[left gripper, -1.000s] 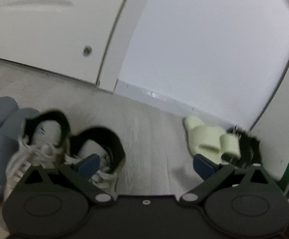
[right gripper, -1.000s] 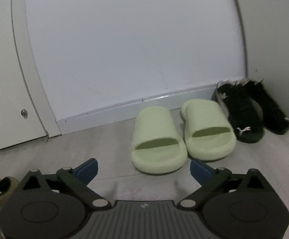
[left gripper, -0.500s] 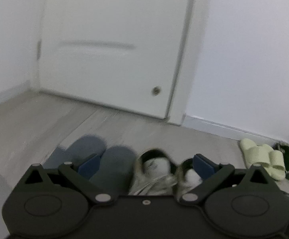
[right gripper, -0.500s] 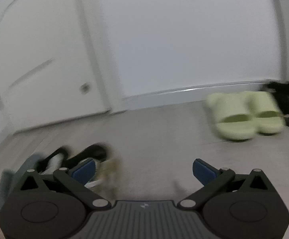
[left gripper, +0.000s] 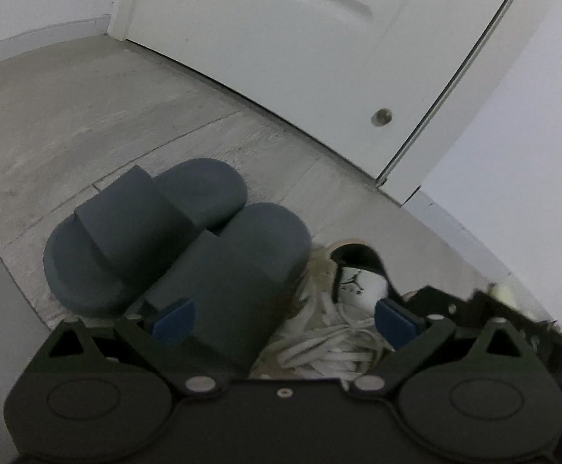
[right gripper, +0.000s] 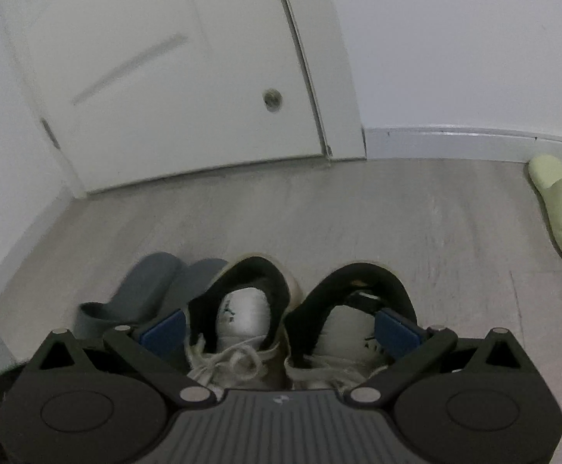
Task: Organize scattered shoes
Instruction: 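Move the right tool to the beige sneakers and grasp them, then lift and carry the beige sneakers toward the shoe row with the right tool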
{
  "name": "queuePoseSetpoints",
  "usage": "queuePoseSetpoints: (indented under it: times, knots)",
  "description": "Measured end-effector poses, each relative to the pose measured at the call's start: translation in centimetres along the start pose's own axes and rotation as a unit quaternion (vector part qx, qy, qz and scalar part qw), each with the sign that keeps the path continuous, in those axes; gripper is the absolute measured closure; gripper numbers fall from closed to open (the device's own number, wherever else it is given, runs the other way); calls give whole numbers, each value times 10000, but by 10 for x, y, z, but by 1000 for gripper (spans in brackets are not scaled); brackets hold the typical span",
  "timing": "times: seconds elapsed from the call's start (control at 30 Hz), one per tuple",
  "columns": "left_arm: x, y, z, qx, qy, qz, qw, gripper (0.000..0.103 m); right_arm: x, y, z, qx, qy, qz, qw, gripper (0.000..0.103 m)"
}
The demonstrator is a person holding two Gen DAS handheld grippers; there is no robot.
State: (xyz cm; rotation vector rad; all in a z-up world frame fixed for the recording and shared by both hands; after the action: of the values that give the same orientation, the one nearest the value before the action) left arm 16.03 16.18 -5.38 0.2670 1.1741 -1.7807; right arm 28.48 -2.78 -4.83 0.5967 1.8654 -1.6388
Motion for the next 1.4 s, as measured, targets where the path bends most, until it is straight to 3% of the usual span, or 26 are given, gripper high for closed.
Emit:
queuePoseSetpoints:
  times: [0.13,0.27,0.4,0.5,0.63,0.67,0.73,0.9,0.97,1.07,1.17,1.4]
  knots:
    - [6,11,-7,473,-244,-179,9984,3,-15,24,-4,67,289,-440,9986,0]
    - [7,5,-13,715,-370,-37,9967,3,-29,61,-24,369,148,-1290,9909,1]
    - [9,3,-13,770,-331,-27,9965,3,-41,81,-37,602,-65,-1568,9858,1]
    - [7,6,-12,762,-276,-76,9967,3,-41,104,-38,877,235,-1971,9762,1]
    - [6,5,-18,909,-426,-70,9949,3,-37,119,-32,733,578,-2125,9727,2]
    - [6,4,-20,964,-506,-48,9940,3,-35,124,-32,750,585,-2131,9724,10]
    - [6,3,-25,1059,-661,-9,9922,3,-32,125,-29,1131,451,-1870,9748,13]
    - [6,1,-24,1099,-714,11,9914,3,-20,136,-46,1410,200,-1647,9760,15]
    - [6,0,-24,1092,-713,13,9915,3,-16,135,-49,1556,84,-1335,9787,21]
    - [6,0,-26,1086,-737,41,9913,3,-10,129,-47,1508,9,-905,9844,33]
    - [7,0,-29,1080,-809,57,9908,3,-4,121,-44,1397,35,-564,9886,39]
    - [5,-2,-33,1120,-896,125,9896,3,3,75,-22,1105,575,577,9905,42]
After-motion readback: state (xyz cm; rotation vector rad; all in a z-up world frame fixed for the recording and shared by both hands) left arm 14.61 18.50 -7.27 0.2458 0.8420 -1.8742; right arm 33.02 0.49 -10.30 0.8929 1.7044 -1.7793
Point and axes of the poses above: each gripper's, at about its wrist camera, not at the fingertips, and y roughly the way its jaws point, z to its right, x to its underside, the point moved 4 cm from there along y, roughly the way its jaws point, and after that the axes turned 12 degrees about x, right-handed, at the moved point
